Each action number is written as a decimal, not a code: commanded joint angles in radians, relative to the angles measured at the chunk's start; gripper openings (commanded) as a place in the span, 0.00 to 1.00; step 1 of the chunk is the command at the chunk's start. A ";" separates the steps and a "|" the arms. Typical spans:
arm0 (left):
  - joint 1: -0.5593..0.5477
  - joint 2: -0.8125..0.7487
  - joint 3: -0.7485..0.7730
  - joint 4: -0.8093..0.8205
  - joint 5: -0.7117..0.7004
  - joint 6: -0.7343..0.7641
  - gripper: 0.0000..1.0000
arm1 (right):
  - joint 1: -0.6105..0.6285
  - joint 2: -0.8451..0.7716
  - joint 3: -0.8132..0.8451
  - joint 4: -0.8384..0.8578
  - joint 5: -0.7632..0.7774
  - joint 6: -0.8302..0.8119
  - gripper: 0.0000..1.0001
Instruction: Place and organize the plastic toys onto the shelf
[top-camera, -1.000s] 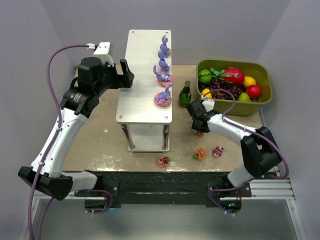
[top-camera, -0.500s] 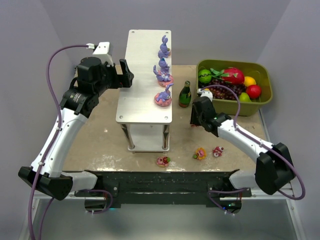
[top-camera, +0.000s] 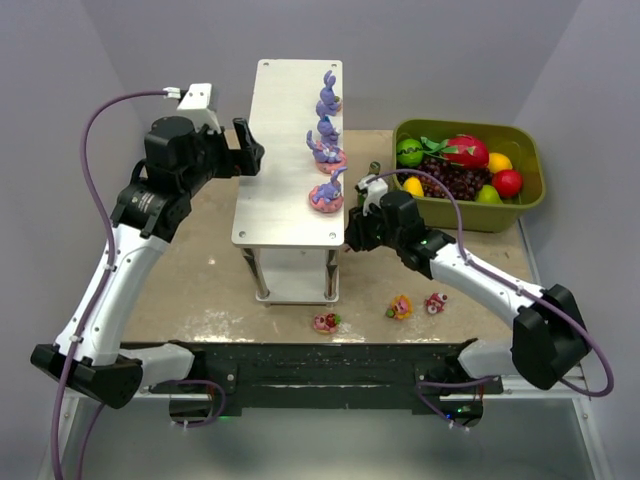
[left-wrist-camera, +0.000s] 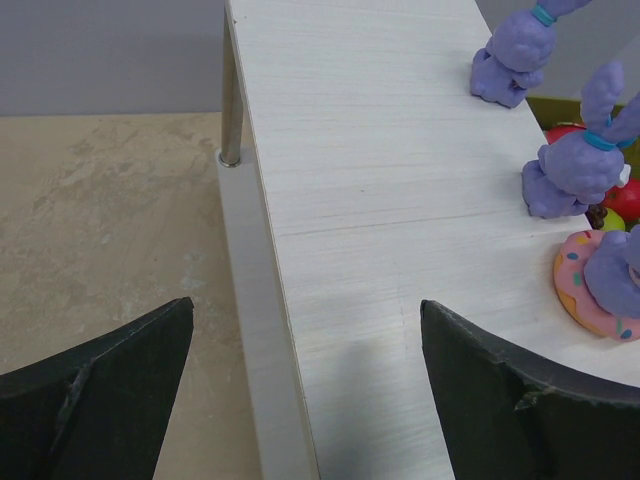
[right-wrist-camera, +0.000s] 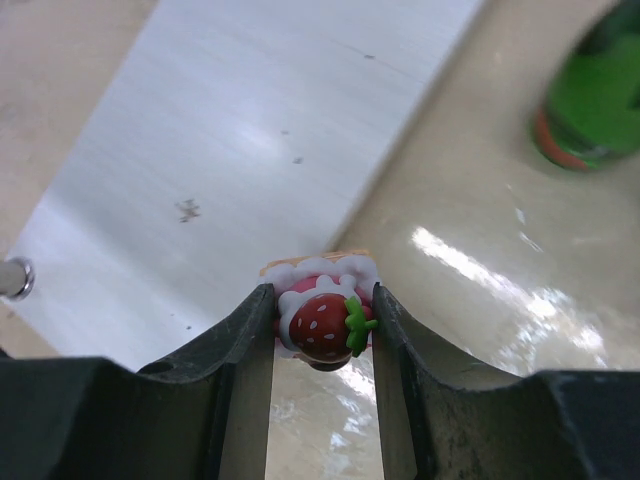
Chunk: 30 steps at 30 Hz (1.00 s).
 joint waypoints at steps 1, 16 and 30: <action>0.008 -0.033 0.006 0.018 -0.012 0.001 1.00 | 0.037 0.042 0.016 0.140 -0.137 -0.116 0.00; 0.008 -0.052 0.010 0.010 -0.032 0.001 1.00 | 0.123 0.088 -0.010 0.162 -0.304 -0.366 0.10; 0.008 -0.058 0.003 0.006 -0.046 0.007 0.99 | 0.126 0.091 -0.036 0.101 -0.391 -0.604 0.13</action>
